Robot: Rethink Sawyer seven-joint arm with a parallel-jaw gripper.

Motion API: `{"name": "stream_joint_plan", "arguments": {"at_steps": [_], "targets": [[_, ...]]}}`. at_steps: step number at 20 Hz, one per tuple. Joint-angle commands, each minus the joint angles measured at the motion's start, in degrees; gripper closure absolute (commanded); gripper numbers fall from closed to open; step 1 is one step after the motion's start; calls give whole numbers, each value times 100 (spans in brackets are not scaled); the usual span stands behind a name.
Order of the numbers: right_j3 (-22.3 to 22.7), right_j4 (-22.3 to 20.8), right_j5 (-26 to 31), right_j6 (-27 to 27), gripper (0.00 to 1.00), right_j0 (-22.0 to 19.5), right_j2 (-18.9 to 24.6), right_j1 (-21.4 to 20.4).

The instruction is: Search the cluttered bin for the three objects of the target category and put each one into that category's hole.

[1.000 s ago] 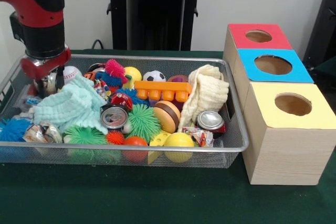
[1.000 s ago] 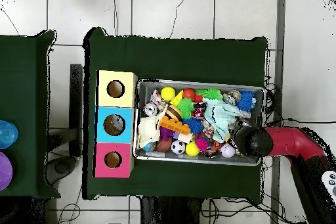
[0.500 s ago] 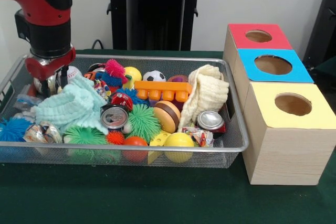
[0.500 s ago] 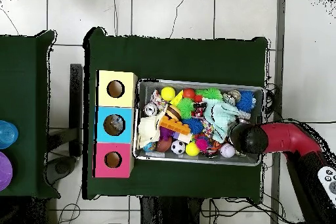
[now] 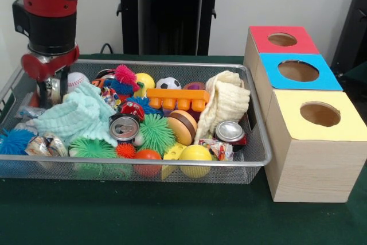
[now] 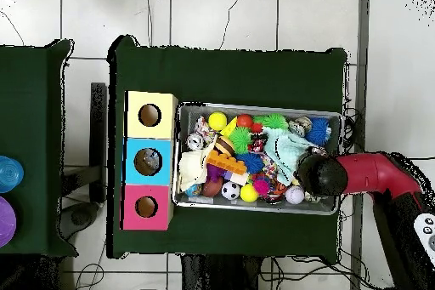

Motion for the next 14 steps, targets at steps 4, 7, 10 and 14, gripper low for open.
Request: {"name": "stream_joint_plan", "arguments": {"at_steps": [4, 7, 10, 14], "targets": [[-571, -137, 533, -1068, 0, 27, 59, -232], [-730, -168, 525, -1334, 0, -12, 156, -63], [-953, -188, 490, -1392, 0, -40, 172, 198], [-1142, -219, 403, -1502, 0, -82, 199, 553]]}}
